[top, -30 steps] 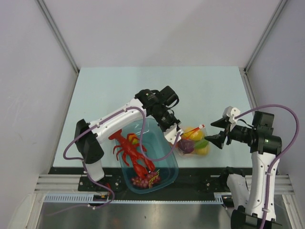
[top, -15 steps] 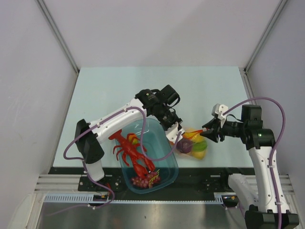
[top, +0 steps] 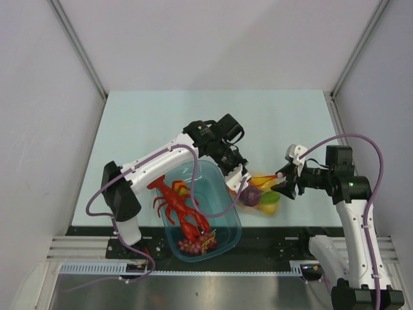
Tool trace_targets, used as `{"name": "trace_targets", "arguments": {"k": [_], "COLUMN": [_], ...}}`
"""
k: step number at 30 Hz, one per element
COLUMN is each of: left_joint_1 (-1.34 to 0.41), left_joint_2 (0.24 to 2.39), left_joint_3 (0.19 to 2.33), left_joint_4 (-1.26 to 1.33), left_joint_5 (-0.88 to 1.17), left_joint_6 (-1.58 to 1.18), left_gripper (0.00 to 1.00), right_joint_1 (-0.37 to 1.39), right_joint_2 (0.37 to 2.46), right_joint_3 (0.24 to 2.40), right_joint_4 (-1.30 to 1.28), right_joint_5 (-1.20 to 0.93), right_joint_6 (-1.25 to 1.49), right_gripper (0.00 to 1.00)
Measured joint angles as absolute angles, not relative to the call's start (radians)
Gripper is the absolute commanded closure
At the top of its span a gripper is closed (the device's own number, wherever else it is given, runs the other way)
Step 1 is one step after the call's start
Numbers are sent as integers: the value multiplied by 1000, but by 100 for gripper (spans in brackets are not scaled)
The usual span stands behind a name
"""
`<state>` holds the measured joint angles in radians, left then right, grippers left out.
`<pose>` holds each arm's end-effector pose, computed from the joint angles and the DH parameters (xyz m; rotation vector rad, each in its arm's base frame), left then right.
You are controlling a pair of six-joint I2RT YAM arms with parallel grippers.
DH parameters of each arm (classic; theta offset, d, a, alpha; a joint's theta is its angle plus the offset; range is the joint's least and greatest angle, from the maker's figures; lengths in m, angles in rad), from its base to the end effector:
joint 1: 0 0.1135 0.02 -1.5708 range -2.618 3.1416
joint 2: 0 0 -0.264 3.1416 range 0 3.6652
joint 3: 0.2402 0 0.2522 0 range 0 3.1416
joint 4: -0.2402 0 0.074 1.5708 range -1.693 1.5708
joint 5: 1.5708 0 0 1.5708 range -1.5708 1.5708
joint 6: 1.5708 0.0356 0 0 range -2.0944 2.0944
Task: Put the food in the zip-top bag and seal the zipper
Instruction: Adjust the zipper food storage bag at the center of the board.
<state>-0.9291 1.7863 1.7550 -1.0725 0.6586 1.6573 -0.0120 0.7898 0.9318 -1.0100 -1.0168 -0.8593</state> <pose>0.2035 -0.3088 0.3325 2.3848 0.4747 -0.5687 0.1284 0.0287 0.3243 -1.2029 1.6667 0.7059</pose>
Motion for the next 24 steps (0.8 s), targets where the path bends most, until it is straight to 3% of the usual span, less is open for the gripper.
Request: {"name": "trace_targets", "arguments": {"k": [2, 6, 13, 15, 16, 17, 24], "left_joint_1": [-929, -929, -923, -920, -918, -916, -894], "left_joint_2": [1786, 1786, 1787, 1787, 1788, 1788, 1791], "left_joint_3": [1755, 1755, 1755, 1755, 1755, 1755, 1746], "left_joint_4": [-1071, -1066, -1047, -1032, -1025, -1017, -997], "left_joint_5": [659, 659, 661, 667, 668, 673, 683], "left_joint_6": [1657, 1649, 1628, 1614, 1611, 1604, 1572], "left_gripper": [100, 100, 100, 100, 100, 100, 100], "right_joint_1": [-12, -12, -45, -61, -71, -82, -141], "right_joint_2": [772, 753, 752, 751, 750, 748, 741], "right_joint_3": [922, 905, 896, 895, 895, 894, 887], "right_joint_4": [-1015, -1016, -1014, -1015, -1015, -1015, -1016], "right_joint_5": [-1017, -1017, -1018, -1021, -1023, -1027, -1043], "right_joint_6": [-861, -865, -870, -875, -878, -880, -923], "right_gripper": [46, 67, 84, 77, 68, 48, 48]}}
